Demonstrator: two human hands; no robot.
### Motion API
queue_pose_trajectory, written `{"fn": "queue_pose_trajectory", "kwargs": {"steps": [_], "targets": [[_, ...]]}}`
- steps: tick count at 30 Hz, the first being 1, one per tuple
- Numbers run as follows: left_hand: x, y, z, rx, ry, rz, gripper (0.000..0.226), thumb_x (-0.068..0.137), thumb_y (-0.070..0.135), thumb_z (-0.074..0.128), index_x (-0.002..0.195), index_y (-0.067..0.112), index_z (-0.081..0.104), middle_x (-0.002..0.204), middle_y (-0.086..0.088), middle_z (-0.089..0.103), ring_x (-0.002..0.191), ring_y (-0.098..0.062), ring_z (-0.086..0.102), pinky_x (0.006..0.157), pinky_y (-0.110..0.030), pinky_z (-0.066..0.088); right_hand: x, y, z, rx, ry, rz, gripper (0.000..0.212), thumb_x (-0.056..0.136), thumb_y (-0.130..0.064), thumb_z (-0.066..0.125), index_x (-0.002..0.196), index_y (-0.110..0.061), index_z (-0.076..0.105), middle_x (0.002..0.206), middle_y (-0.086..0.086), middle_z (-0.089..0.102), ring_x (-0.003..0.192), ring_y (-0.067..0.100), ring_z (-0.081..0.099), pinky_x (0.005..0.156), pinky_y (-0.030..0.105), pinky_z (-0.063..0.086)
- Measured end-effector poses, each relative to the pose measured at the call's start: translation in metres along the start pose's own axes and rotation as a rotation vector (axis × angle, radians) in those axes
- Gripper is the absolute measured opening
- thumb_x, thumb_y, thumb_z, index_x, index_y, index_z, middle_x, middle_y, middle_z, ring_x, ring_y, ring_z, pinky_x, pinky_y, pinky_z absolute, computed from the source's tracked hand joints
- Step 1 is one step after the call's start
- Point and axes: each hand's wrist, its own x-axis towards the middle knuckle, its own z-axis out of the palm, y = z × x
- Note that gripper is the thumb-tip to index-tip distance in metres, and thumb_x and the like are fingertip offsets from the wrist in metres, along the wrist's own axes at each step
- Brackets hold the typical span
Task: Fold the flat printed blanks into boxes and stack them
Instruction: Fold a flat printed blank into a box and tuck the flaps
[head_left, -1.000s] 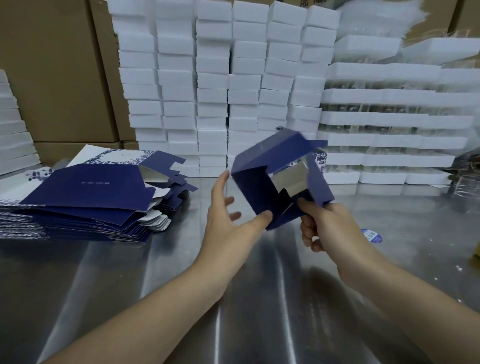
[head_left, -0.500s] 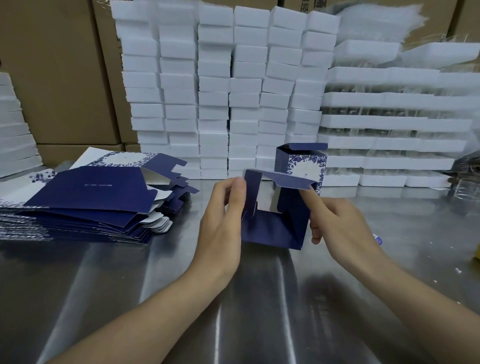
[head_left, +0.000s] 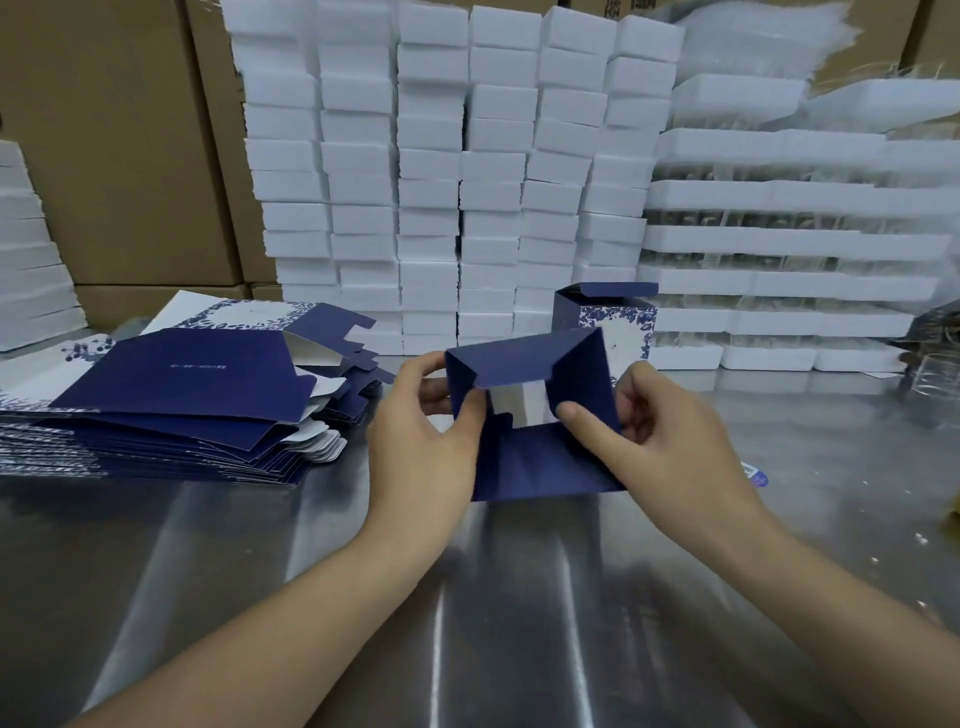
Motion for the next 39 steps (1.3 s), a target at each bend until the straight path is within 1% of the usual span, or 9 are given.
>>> {"fn": "queue_pose_trajectory", "kwargs": {"steps": [5, 8, 12, 17, 21, 23, 27, 34, 39], "targets": [[0.004, 0.000, -0.001, -0.154, 0.081, -0.142, 0.029, 0.093, 0.005, 0.070, 0.106, 0.030, 0.072, 0.091, 0.013, 0.076, 0.082, -0.004, 0.069, 0.078, -0.036, 0.061, 0.001, 0.006, 0.003, -0.001, -0.031, 0.092, 0.052, 0.075, -0.076, 0.072, 0.107, -0.041, 0.051, 0.096, -0.011, 0.064, 0.080, 0.010, 0.064, 0.071, 0.038, 0.051], [0.002, 0.001, 0.000, -0.244, 0.079, -0.241, 0.028, 0.093, 0.002, 0.067, 0.113, 0.021, 0.072, 0.095, 0.009, 0.076, 0.079, -0.006, 0.070, 0.076, -0.045, 0.067, 0.003, 0.005, 0.003, 0.083, -0.068, 0.259, 0.065, 0.080, -0.074, 0.073, 0.128, -0.035, 0.052, 0.104, -0.014, 0.066, 0.089, 0.011, 0.071, 0.079, 0.039, 0.057], [-0.006, 0.004, 0.005, -0.279, 0.052, -0.303, 0.024, 0.096, 0.007, 0.070, 0.116, 0.019, 0.071, 0.110, -0.003, 0.075, 0.093, -0.013, 0.074, 0.088, -0.052, 0.065, 0.004, 0.001, 0.001, 0.154, -0.263, 0.409, 0.059, 0.086, -0.076, 0.065, 0.094, -0.018, 0.068, 0.073, -0.004, 0.073, 0.066, 0.014, 0.074, 0.052, 0.030, 0.053], [-0.014, 0.009, 0.009, -0.345, -0.006, -0.318, 0.023, 0.097, 0.004, 0.069, 0.117, 0.014, 0.071, 0.109, -0.007, 0.075, 0.092, -0.016, 0.076, 0.081, -0.043, 0.067, -0.004, 0.001, 0.015, 0.225, -0.399, 0.324, 0.048, 0.101, -0.040, 0.060, 0.057, -0.020, 0.055, 0.045, -0.001, 0.048, 0.054, 0.019, 0.067, 0.055, 0.033, 0.045], [-0.014, 0.009, 0.009, -0.358, -0.127, -0.394, 0.021, 0.100, 0.006, 0.066, 0.120, 0.012, 0.069, 0.107, -0.012, 0.076, 0.086, -0.019, 0.075, 0.066, -0.033, 0.065, -0.002, 0.005, 0.015, 0.172, -0.301, 0.306, 0.046, 0.098, -0.032, 0.053, 0.053, -0.021, 0.051, 0.044, -0.002, 0.056, 0.058, 0.021, 0.060, 0.064, 0.039, 0.044], [-0.015, 0.011, 0.011, -0.304, -0.233, -0.500, 0.008, 0.101, 0.022, 0.070, 0.102, 0.014, 0.071, 0.084, -0.008, 0.073, 0.069, -0.014, 0.072, 0.056, -0.027, 0.058, -0.001, 0.005, 0.013, 0.179, -0.257, 0.297, 0.043, 0.098, -0.033, 0.054, 0.057, -0.019, 0.050, 0.048, 0.003, 0.062, 0.051, 0.015, 0.054, 0.064, 0.039, 0.044], [-0.022, 0.008, 0.018, -0.121, -0.426, -0.519, 0.040, 0.103, 0.043, 0.063, 0.075, 0.016, 0.058, 0.049, 0.006, 0.051, 0.053, -0.011, 0.063, 0.050, -0.022, 0.050, -0.001, 0.000, 0.012, 0.211, -0.196, 0.257, 0.052, 0.102, -0.045, 0.058, 0.056, -0.021, 0.049, 0.048, 0.003, 0.060, 0.046, 0.015, 0.051, 0.059, 0.035, 0.042], [-0.022, 0.010, 0.018, -0.163, -0.391, -0.499, 0.041, 0.108, 0.038, 0.057, 0.074, 0.015, 0.057, 0.054, 0.000, 0.052, 0.057, -0.011, 0.063, 0.061, -0.027, 0.047, -0.005, -0.011, 0.008, 0.270, -0.425, 0.295, 0.049, 0.097, -0.056, 0.063, 0.066, -0.018, 0.062, 0.052, 0.001, 0.057, 0.052, 0.013, 0.061, 0.049, 0.023, 0.044], [-0.024, 0.015, 0.018, -0.190, -0.456, -0.520, 0.049, 0.104, 0.051, 0.058, 0.066, 0.020, 0.066, 0.061, -0.001, 0.059, 0.061, -0.011, 0.062, 0.066, -0.029, 0.047, -0.009, -0.017, 0.015, 0.506, -0.399, 0.346, 0.038, 0.105, -0.027, 0.060, 0.069, -0.014, 0.056, 0.048, 0.000, 0.051, 0.046, 0.013, 0.053, 0.044, 0.021, 0.037]]}}
